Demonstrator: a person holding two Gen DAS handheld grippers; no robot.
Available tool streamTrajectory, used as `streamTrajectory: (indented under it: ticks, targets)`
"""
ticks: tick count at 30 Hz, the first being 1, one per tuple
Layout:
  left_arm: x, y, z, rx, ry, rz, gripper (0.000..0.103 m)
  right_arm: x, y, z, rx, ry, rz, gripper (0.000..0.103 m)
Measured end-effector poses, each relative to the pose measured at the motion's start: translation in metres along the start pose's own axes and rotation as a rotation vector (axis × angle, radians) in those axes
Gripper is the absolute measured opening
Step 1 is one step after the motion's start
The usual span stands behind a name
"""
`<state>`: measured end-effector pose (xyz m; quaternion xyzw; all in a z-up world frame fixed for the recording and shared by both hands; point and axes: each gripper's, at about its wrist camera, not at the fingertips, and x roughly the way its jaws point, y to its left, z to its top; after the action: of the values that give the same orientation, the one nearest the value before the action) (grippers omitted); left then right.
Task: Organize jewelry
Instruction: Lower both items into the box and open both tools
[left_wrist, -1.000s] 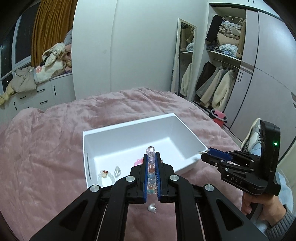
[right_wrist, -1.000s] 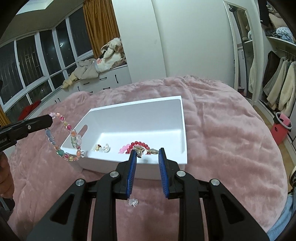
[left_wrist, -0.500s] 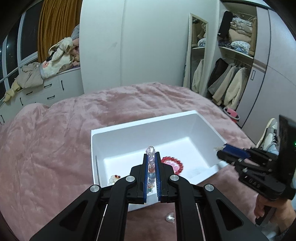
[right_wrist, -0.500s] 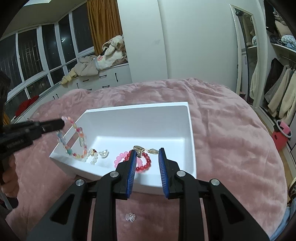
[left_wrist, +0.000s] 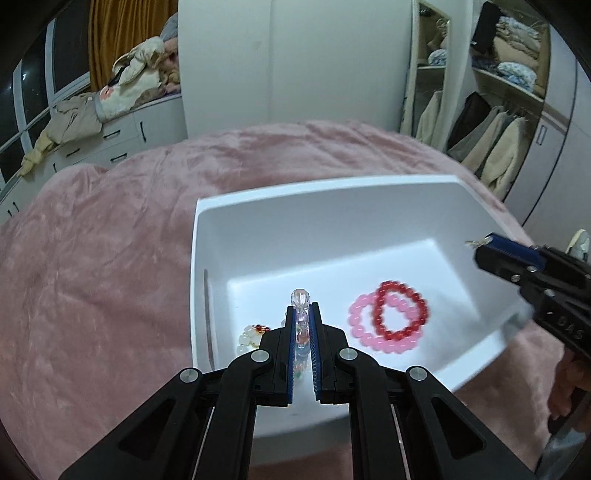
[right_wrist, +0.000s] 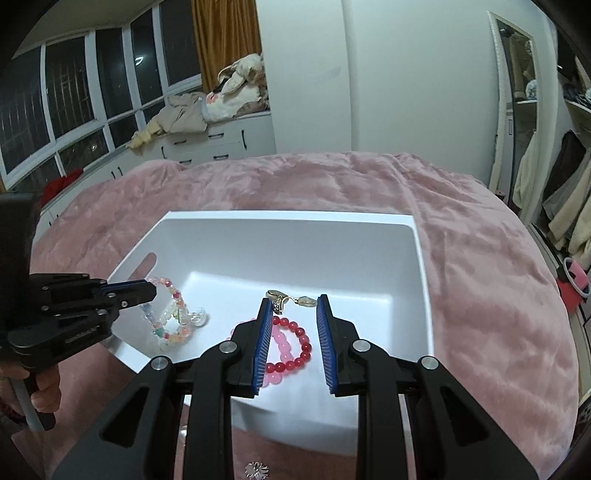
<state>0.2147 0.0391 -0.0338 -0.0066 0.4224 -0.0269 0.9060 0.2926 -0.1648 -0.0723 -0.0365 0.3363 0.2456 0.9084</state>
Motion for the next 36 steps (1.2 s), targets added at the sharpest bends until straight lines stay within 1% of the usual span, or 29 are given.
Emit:
streamTrajectory:
  ticks: [5,9,10,11,12,13,15,17,18,19,20,21,22,24,25,26,27,30,32,36]
  targets:
    - [0.011,0.004,0.0,-0.027,0.005,0.028,0.012,0.015,0.0,-0.004,0.001,0.044,0.001,0.025]
    - [0.012,0.0,0.001,-0.029,0.015,0.016,0.013,0.02,0.001,-0.007,-0.002,0.062,-0.002,0.026]
    - [0.011,0.0,0.0,-0.03,0.018,0.012,0.013,0.019,0.001,-0.008,0.0,0.062,-0.003,0.028]
    - [0.009,-0.002,0.0,-0.028,0.017,0.01,0.019,0.019,-0.001,-0.01,0.007,0.063,-0.005,0.038]
    - [0.007,-0.002,-0.001,-0.028,0.013,0.011,0.025,0.018,-0.001,-0.011,0.013,0.057,-0.005,0.039]
    - [0.004,-0.003,-0.002,-0.028,0.006,0.011,0.027,0.018,-0.001,-0.012,0.016,0.054,0.0,0.039]
    - [-0.002,-0.003,-0.003,-0.022,-0.01,0.012,0.028,0.014,0.0,-0.014,0.017,0.045,0.006,0.04]
    - [-0.009,-0.002,-0.004,-0.032,-0.018,0.002,0.028,0.01,0.0,-0.016,0.016,0.022,0.011,0.046]
    - [-0.011,-0.001,-0.004,-0.035,-0.02,-0.003,0.029,0.007,0.001,-0.016,0.016,0.008,0.015,0.048]
    - [-0.014,-0.001,-0.004,-0.036,-0.024,-0.007,0.031,0.003,0.001,-0.017,0.016,-0.006,0.018,0.055]
    - [-0.019,0.0,-0.004,-0.036,-0.034,-0.008,0.035,-0.001,0.001,-0.017,0.016,-0.02,0.016,0.069]
    - [-0.023,0.0,-0.004,-0.035,-0.043,-0.009,0.044,-0.007,0.0,-0.018,0.019,-0.044,0.005,0.076]
    - [-0.027,0.0,-0.005,-0.034,-0.051,-0.011,0.049,-0.013,-0.001,-0.019,0.023,-0.073,-0.002,0.083]
    - [-0.039,0.0,-0.009,-0.038,-0.082,-0.022,0.074,-0.024,-0.003,-0.021,0.037,-0.115,-0.01,0.091]
    - [-0.044,0.0,-0.01,-0.039,-0.095,-0.028,0.077,-0.03,-0.005,-0.022,0.047,-0.134,-0.021,0.096]
    - [-0.05,-0.001,-0.013,-0.038,-0.115,-0.034,0.082,-0.035,-0.007,-0.022,0.055,-0.148,-0.029,0.098]
    - [-0.054,-0.002,-0.017,-0.032,-0.125,-0.038,0.085,-0.042,-0.01,-0.024,0.073,-0.165,-0.039,0.098]
    - [-0.064,-0.008,-0.028,-0.002,-0.153,-0.037,0.087,-0.052,-0.018,-0.029,0.104,-0.177,-0.057,0.098]
    - [-0.067,-0.01,-0.036,0.002,-0.152,-0.045,0.088,-0.056,-0.022,-0.033,0.118,-0.169,-0.076,0.098]
    - [-0.075,-0.011,-0.053,-0.004,-0.143,-0.085,0.088,-0.062,-0.025,-0.043,0.121,-0.15,-0.091,0.098]
